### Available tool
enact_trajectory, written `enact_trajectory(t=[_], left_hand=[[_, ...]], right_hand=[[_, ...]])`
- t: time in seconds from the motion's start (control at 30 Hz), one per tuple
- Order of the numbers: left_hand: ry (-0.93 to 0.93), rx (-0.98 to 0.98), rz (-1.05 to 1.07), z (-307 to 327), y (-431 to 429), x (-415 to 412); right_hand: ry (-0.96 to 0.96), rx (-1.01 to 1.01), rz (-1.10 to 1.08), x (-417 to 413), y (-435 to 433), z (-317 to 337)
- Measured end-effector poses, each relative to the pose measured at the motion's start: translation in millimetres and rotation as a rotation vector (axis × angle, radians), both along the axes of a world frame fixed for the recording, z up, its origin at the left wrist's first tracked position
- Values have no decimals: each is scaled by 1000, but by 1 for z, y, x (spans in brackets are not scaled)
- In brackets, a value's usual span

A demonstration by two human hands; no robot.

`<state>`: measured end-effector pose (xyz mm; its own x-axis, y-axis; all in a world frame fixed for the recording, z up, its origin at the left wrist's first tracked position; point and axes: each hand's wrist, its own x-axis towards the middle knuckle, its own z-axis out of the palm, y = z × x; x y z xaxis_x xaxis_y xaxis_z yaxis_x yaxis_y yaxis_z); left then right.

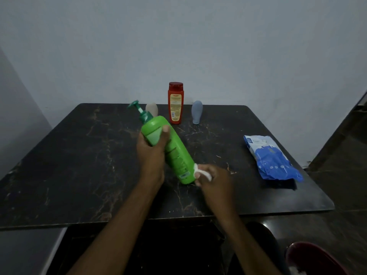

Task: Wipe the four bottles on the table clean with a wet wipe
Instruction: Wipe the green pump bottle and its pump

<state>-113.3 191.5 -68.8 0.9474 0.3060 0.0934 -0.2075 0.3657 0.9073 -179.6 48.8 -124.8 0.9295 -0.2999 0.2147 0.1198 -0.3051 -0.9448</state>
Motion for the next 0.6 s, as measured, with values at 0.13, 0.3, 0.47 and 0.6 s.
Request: enact_trajectory(t=[0.13,0.3,0.47,0.6], left_hand=[[-51,347,112,1,-23,-3],[-130,977,41,-4,-13,6],[-150,1591,-247,-5,8,13],[-272,1856,-286,-10,11,12]], right_hand=[[23,-17,57,-13,35,-9],[-3,-40,116,-19,22,-1],[-82,-91,-132,-19,-36,5],[-226,-323,-257,-20,-65,10]])
